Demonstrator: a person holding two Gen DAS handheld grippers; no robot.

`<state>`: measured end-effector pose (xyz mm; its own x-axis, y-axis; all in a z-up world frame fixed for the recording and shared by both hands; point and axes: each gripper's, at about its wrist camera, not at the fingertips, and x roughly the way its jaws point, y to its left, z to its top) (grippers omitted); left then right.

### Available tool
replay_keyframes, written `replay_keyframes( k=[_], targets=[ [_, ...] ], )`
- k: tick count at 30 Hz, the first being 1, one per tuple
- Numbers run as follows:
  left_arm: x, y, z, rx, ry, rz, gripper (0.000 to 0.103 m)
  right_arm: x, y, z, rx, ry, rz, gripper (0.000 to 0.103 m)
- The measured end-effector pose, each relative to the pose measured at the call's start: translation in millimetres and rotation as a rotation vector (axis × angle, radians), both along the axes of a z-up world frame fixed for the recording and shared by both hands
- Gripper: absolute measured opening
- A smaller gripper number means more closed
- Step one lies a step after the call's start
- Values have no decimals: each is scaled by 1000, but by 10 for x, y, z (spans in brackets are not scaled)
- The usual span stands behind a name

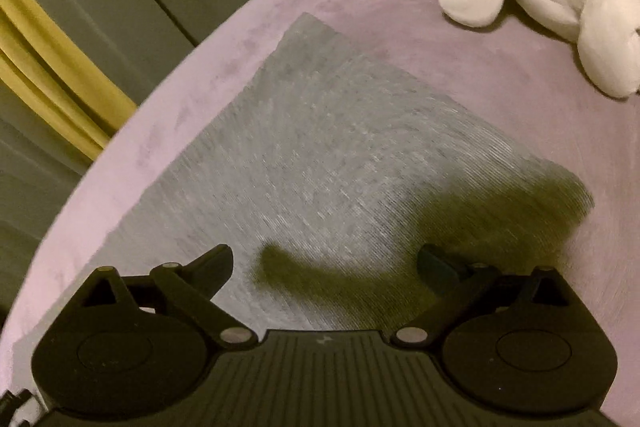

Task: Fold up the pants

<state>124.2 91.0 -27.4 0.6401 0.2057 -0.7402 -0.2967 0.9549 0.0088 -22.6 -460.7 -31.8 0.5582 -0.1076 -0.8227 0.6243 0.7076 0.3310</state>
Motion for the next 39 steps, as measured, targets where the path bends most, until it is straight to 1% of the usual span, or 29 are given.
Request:
replay_keyframes(
  k=[3,5,6,10,13,16,17,19,22,25,27,28,29,30,31,33,34,35,36,37,38,39],
  targets=[
    [85,104,-87,-13,25,23,99,46,79,11,-34,36,8,99],
    [107,155,-121,-15,18,38,99,105,126,-1,-64,70,24,99],
    [120,170,-126,-4,11,44,100,143,163,2,-81,87,35,99],
    [159,172,-170,77,-17,56,102,219,244,-19,-134,140,63,99],
    [170,186,-177,163,-51,89,103,204,245,-11,-134,137,56,99],
    [144,238,-144,235,-74,151,103,134,191,-2,-100,90,16,99],
    [135,263,-124,245,-73,167,103,111,170,1,-87,75,7,99],
    [100,306,-79,233,-65,172,102,59,125,10,-57,43,-9,99],
    [3,277,-22,228,-45,135,102,-63,20,21,12,-31,-48,99],
    [-132,136,73,239,-48,72,102,-304,-185,-5,155,-172,-134,98],
    [-208,86,150,215,-70,66,102,-529,-331,-36,274,-271,-205,96],
    [-256,65,186,187,-81,66,102,-651,-394,-46,324,-307,-240,92],
    [-302,44,217,151,-91,68,102,-745,-442,-50,350,-327,-261,90],
    [-348,34,241,103,-99,69,102,-859,-496,-44,363,-342,-278,83],
    [-396,32,251,48,-105,67,102,-959,-536,-26,357,-351,-289,76],
    [-480,14,257,-48,-97,66,102,-1147,-601,25,293,-333,-298,73],
    [-527,-26,251,-94,-83,64,102,-1226,-631,36,269,-324,-295,67],
    [-553,-57,235,-125,-68,60,102,-1298,-665,26,267,-324,-292,66],
    [-560,-88,208,-144,-47,56,102,-1349,-690,-1,277,-325,-301,65],
    [-565,-124,181,-145,-26,54,102,-1384,-717,-40,290,-317,-322,63],
    [-569,-161,160,-132,-12,50,102,-1415,-754,-77,305,-302,-352,57],
    [-575,-210,147,-109,-3,40,102,-1446,-781,-111,323,-298,-378,48]
  ],
)
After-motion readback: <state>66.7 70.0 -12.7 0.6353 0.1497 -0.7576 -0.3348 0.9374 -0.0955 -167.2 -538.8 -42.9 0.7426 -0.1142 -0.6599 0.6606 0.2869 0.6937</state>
